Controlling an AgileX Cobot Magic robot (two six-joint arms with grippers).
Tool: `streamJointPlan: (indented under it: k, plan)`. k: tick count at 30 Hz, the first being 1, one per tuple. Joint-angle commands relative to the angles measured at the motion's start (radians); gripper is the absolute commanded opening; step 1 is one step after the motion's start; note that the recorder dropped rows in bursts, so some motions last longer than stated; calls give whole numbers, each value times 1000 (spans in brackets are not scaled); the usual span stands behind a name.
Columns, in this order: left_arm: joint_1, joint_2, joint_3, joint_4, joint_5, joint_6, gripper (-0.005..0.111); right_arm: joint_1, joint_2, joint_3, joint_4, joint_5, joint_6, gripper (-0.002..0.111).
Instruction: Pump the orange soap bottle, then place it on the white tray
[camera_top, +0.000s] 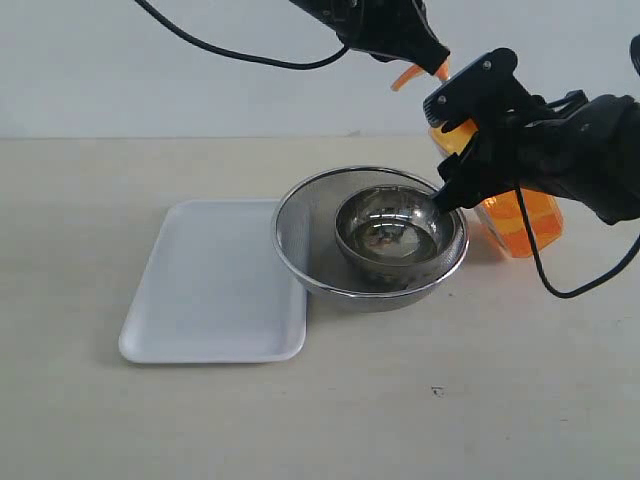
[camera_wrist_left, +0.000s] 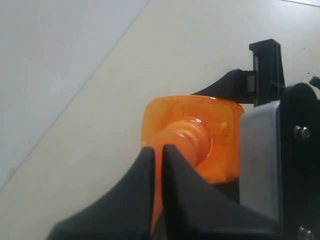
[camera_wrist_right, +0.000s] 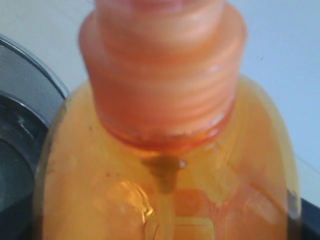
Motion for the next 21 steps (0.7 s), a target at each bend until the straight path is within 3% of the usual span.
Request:
streamJointPlan:
  k: [1, 21]
  plan:
    - [-27, 65, 34, 16, 99, -8, 5, 12, 7, 7, 13, 144, 41, 0]
    - [-25, 59, 34, 38, 99, -8, 5, 12, 7, 7, 13, 144, 41, 0]
